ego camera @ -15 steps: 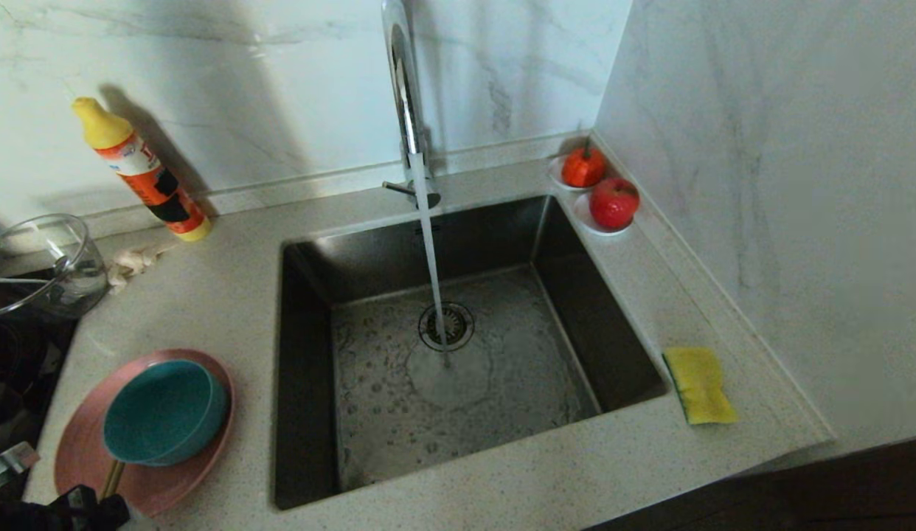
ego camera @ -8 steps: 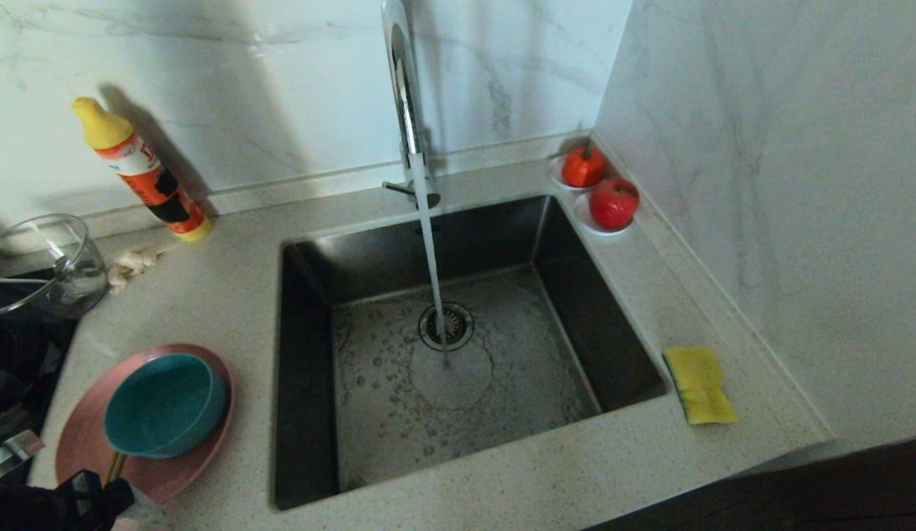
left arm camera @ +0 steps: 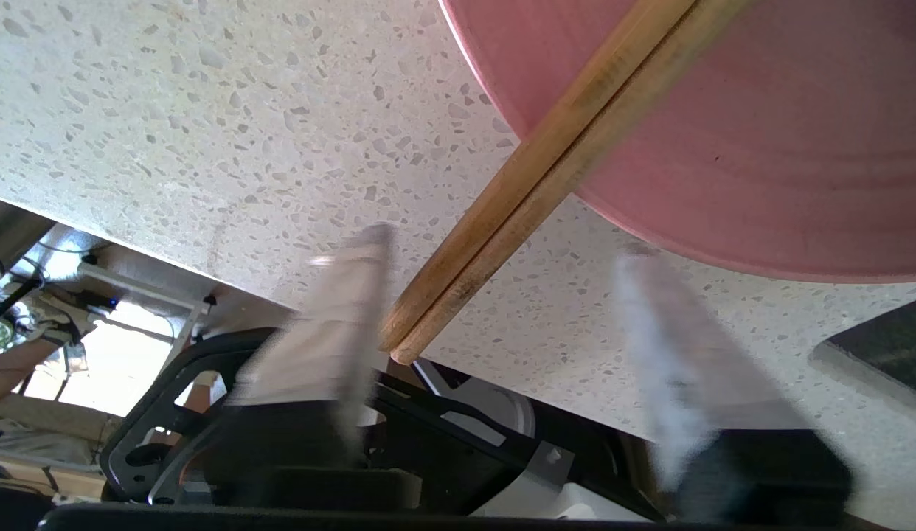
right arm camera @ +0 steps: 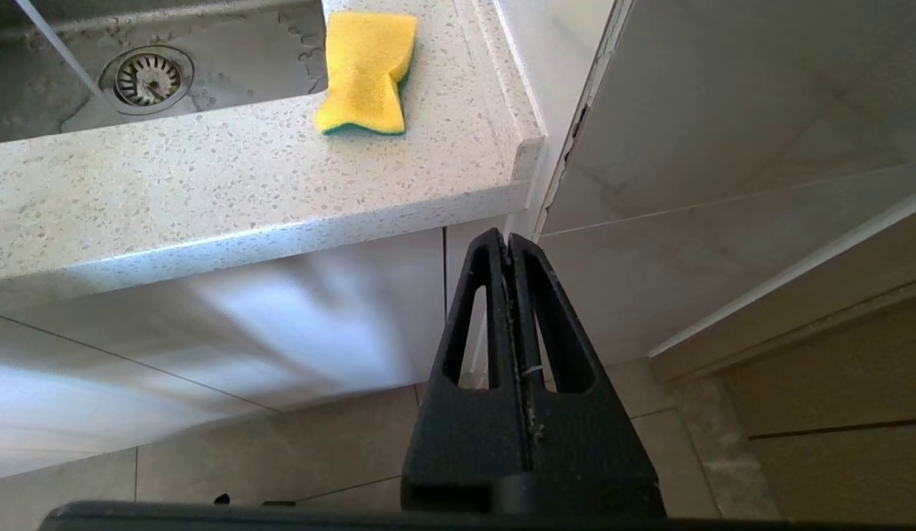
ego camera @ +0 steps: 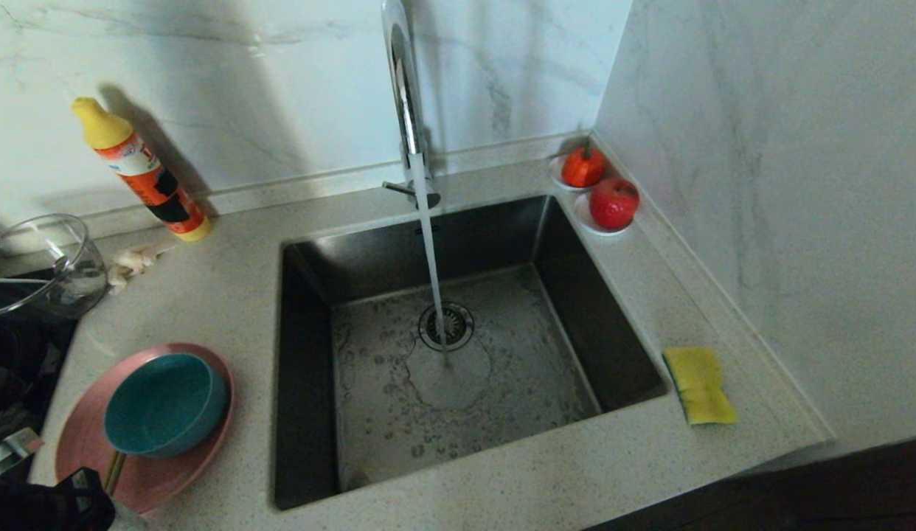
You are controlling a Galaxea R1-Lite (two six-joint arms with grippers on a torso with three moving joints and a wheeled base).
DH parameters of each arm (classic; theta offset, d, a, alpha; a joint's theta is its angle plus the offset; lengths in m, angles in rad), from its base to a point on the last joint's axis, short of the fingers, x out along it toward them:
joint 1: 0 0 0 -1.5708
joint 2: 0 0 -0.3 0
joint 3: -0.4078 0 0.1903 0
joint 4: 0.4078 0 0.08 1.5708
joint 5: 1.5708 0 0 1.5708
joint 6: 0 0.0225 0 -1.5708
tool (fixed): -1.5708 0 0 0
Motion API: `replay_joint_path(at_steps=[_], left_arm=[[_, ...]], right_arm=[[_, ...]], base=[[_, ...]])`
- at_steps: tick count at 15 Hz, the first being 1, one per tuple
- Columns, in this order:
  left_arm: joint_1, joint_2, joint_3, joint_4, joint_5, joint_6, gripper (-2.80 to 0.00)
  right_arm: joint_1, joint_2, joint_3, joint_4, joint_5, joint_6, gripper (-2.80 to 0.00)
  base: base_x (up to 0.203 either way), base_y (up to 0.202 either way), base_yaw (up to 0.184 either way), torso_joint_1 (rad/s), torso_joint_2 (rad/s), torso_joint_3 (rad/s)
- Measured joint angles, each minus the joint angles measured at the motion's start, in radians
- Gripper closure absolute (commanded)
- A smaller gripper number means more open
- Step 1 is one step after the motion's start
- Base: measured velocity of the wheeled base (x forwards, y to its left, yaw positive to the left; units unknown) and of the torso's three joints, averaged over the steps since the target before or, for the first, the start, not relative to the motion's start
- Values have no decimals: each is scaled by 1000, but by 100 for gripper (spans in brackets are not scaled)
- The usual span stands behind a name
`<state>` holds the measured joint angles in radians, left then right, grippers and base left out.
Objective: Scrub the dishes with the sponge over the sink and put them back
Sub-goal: Rinse the chopsticks
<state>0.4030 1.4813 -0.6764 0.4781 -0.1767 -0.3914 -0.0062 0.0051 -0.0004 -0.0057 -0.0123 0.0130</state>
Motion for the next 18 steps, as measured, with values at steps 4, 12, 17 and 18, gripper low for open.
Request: replay_joint_path(at_steps=[4,12,17,18], left_arm=[[0,-3,5,2,1,-1,0],[0,-7,1,5,0,0,0],[-1,-72,-4,5,-64,-3,0],[-1,-91,-7,8,-71,-4,0]], right_arm=[[0,0,0,0,0,0,0],[0,0,0,0,0,1,0],[0,0,0,0,0,0,0],[0,0,0,0,0,0,0]], base=[[0,0,0,0,0,0],[0,0,0,0,0,0],[0,0,0,0,0,0],[0,0,0,0,0,0]])
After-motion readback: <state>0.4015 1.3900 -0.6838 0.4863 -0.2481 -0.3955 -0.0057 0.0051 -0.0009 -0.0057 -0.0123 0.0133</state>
